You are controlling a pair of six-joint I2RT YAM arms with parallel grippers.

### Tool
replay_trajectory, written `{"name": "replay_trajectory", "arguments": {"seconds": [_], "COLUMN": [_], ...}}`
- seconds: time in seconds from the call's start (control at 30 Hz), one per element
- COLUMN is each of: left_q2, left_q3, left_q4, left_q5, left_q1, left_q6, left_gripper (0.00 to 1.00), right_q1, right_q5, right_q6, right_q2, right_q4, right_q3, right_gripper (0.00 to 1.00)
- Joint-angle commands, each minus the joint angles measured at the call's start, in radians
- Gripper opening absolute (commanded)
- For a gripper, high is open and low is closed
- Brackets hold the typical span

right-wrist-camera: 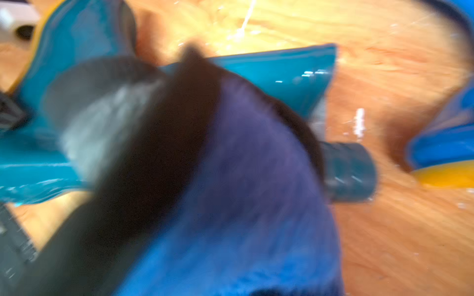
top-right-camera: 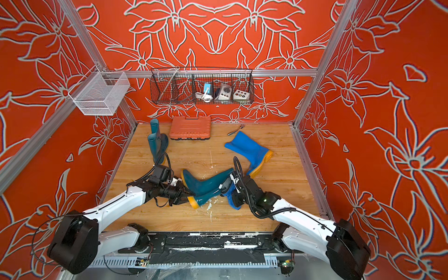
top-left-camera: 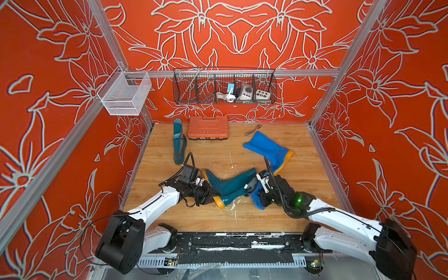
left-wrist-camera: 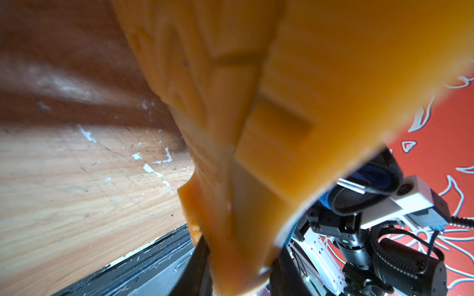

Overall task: Wipe the rubber boots with a cloth
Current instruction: Wipe the dirt off the rubber boot.

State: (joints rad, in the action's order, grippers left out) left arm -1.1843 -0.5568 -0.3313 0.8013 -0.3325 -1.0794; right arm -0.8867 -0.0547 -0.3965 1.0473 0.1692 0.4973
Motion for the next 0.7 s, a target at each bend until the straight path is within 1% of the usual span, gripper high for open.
{"name": "replay_trajectory", "arguments": {"seconds": [0.0, 0.07, 0.13, 0.17, 0.23, 0.27, 0.33, 0.4, 0.5, 0.57, 0.63, 0.67], "left_q2": [0.007, -0.002, -0.010, -0.019, -0.044, -0.059, -0.092, -0.133, -0.186, -0.218, -0.238, -0.239], "left_q3": [-0.010, -0.009, -0.022, -0.043, -0.090, -0.114, -0.145, -0.180, -0.251, -0.292, -0.331, -0.354], "left_q4": [0.084, 0.101, 0.091, 0.056, -0.044, -0.096, -0.160, -0.214, -0.312, -0.345, -0.383, -0.408], "left_q5": [0.149, 0.151, 0.148, 0.145, 0.129, 0.113, 0.084, 0.045, -0.093, -0.146, -0.215, -0.271], "left_q1": [-0.006, -0.007, -0.007, -0.007, -0.007, -0.007, -0.012, -0.039, -0.117, -0.148, -0.166, -0.174], "left_q6": [0.019, 0.022, 0.053, 0.097, 0.207, 0.267, 0.366, 0.467, 0.609, 0.673, 0.740, 0.781], "left_gripper": [0.00, 0.00, 0.00, 0.00, 0.00, 0.00, 0.00, 0.00, 0.00, 0.00, 0.01, 0.07], "right_q1": [-0.179, -0.271, -0.327, -0.334, -0.326, -0.309, -0.240, -0.117, 0.031, 0.097, 0.143, 0.156], "right_q5": [-0.007, -0.017, -0.024, -0.027, 0.030, 0.054, 0.070, 0.056, 0.047, 0.024, -0.009, -0.031], "right_q6": [0.031, 0.030, 0.020, 0.015, -0.001, -0.005, -0.034, -0.071, -0.063, -0.047, -0.039, -0.038], "right_q2": [0.142, 0.258, 0.324, 0.331, 0.287, 0.237, 0.114, -0.034, -0.238, -0.306, -0.296, -0.262], "right_q4": [-0.045, -0.065, -0.097, -0.103, -0.076, -0.054, 0.015, 0.123, 0.262, 0.307, 0.320, 0.314], "right_q3": [0.135, 0.238, 0.297, 0.308, 0.288, 0.261, 0.206, 0.146, 0.118, 0.132, 0.161, 0.178], "right_gripper": [0.00, 0.00, 0.00, 0.00, 0.00, 0.00, 0.00, 0.00, 0.00, 0.00, 0.00, 0.00]}}
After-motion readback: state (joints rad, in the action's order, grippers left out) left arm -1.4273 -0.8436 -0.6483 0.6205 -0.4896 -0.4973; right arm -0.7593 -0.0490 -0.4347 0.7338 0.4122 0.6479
